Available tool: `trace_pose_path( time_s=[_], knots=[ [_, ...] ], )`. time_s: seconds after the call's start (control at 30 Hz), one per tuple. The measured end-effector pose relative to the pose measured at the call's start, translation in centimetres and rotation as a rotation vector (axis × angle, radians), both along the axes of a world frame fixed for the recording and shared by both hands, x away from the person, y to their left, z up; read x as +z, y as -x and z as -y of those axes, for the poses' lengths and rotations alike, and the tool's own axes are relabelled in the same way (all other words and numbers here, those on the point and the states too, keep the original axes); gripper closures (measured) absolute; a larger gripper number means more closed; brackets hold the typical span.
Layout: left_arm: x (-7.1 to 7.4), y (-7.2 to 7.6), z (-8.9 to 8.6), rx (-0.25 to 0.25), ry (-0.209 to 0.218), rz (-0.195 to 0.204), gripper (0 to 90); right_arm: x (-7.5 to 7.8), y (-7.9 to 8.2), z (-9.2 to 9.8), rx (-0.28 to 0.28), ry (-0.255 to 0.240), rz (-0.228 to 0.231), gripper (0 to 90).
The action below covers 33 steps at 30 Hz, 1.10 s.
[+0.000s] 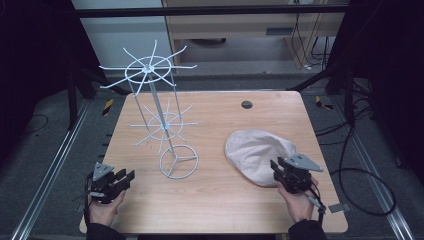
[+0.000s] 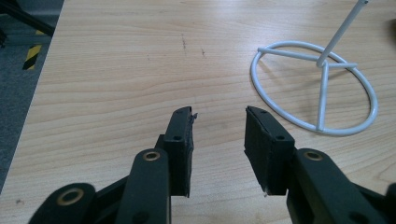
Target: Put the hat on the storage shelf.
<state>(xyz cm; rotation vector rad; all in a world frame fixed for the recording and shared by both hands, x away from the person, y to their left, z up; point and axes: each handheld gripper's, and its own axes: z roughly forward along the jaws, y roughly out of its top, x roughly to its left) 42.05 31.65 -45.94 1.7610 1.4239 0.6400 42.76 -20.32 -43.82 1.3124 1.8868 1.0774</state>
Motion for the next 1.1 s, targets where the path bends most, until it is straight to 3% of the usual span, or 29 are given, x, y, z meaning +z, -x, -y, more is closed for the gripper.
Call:
trace_pose_path(
  time_s=[0.03, 0.07, 0.13, 0.17, 0.3, 0.47, 0.67, 0.87, 0.97, 1.1],
  knots=[
    [0.0, 0.0, 0.0, -0.001, -0.001, -0.001, 61.7, 0.0, 0.0, 0.0, 0.0, 0.0, 0.0, 66.9],
    [0.0, 0.0, 0.0, -0.002, -0.002, -0.002, 61.5, -0.4, -0.5, -1.4, 0.028, 0.001, -0.016, 64.4],
    [0.0, 0.0, 0.0, -0.002, -0.003, -0.002, 61.5, -0.5, -0.7, -1.8, 0.036, 0.002, -0.02, 63.5],
    [0.0, 0.0, 0.0, -0.002, -0.002, -0.003, 61.3, -0.9, -1.4, -3.0, 0.057, -0.002, -0.036, 62.3],
    [-0.1, 0.0, 0.0, -0.005, -0.004, -0.006, 61.2, -1.8, -2.7, -4.6, 0.062, -0.01, -0.066, 57.9],
    [-0.1, -0.1, 0.1, -0.01, -0.012, -0.008, 61.2, -2.8, -3.7, -5.3, 0.065, -0.023, -0.089, 51.6],
    [-0.1, -0.1, 0.1, -0.011, -0.008, -0.009, 61.2, -4.4, -4.7, -6.1, 0.071, 0.019, -0.106, 43.8],
    [-0.1, -0.1, 0.1, -0.015, -0.013, -0.012, 61.3, -5.2, -5.1, -6.2, 0.047, 0.049, -0.141, 54.1],
    [-0.2, -0.1, 0.1, -0.015, -0.009, -0.015, 61.4, -5.4, -5.2, -6.4, 0.06, 0.032, -0.162, 69.5],
    [-0.2, -0.2, 0.1, -0.014, -0.008, -0.017, 61.4, -5.4, -5.1, -6.7, 0.073, 0.053, -0.16, 78.2]
  ],
)
